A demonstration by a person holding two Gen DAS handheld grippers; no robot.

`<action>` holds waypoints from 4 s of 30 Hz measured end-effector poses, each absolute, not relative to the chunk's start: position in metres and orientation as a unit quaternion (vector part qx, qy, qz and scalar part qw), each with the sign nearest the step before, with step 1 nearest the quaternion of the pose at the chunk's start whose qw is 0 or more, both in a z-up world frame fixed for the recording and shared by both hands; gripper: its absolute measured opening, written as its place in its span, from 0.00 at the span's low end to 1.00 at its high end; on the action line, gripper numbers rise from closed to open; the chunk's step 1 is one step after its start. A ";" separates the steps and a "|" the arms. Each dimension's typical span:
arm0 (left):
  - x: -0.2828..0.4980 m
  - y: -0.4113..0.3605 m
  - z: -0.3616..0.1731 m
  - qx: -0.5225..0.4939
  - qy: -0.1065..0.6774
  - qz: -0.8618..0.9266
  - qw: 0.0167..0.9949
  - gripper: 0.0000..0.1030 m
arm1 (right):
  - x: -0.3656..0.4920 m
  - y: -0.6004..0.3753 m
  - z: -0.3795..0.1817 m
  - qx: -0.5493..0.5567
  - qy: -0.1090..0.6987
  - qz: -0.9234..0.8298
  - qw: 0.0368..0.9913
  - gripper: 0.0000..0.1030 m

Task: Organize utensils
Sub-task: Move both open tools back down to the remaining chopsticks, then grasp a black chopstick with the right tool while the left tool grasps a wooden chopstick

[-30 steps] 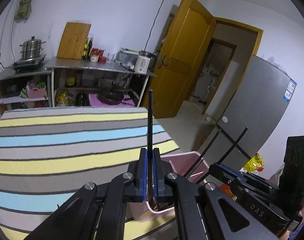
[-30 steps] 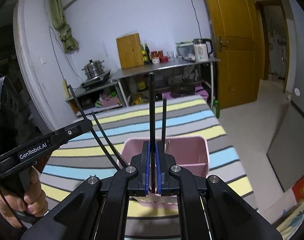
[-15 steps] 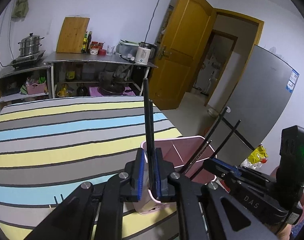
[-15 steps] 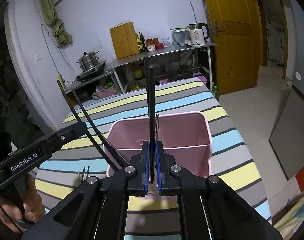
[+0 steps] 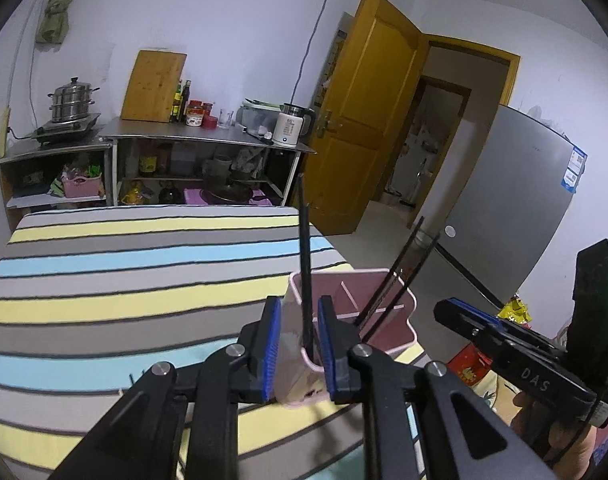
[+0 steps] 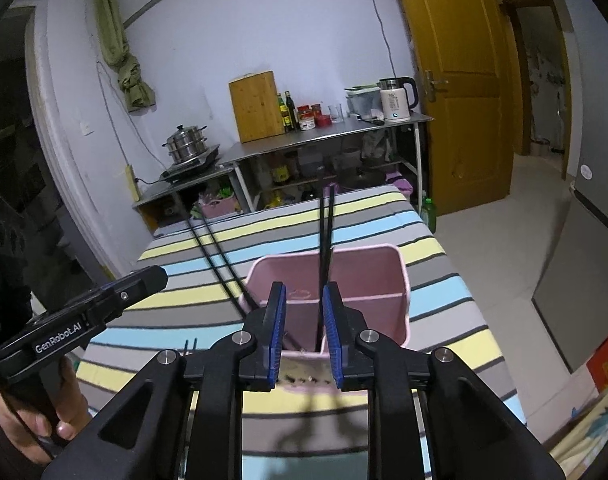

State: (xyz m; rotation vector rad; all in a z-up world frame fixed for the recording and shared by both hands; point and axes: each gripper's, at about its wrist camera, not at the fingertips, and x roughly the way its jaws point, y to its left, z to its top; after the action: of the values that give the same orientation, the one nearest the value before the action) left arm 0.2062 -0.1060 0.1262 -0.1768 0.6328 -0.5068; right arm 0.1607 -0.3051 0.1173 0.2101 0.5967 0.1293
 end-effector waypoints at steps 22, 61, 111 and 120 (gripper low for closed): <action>0.102 -0.050 0.075 -0.056 0.317 -0.178 0.930 0.18 | 0.092 -0.247 0.075 0.070 0.321 0.109 0.938 0.19; 0.156 0.009 -0.022 -0.101 0.409 -0.096 0.902 0.18 | 0.137 -0.161 -0.001 0.034 0.406 0.183 0.895 0.19; 0.208 0.044 -0.045 -0.085 0.452 -0.062 0.886 0.07 | 0.235 -0.106 -0.054 0.006 0.473 0.189 0.860 0.16; 0.224 0.036 -0.046 -0.054 0.455 -0.058 0.887 0.07 | 0.247 -0.098 -0.052 -0.005 0.474 0.180 0.862 0.14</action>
State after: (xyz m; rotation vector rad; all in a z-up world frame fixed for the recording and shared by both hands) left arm 0.2237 0.0364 -0.0455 -0.1129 0.9460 -0.1202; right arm 0.2475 -0.0983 -0.0523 -0.0101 0.9949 0.3767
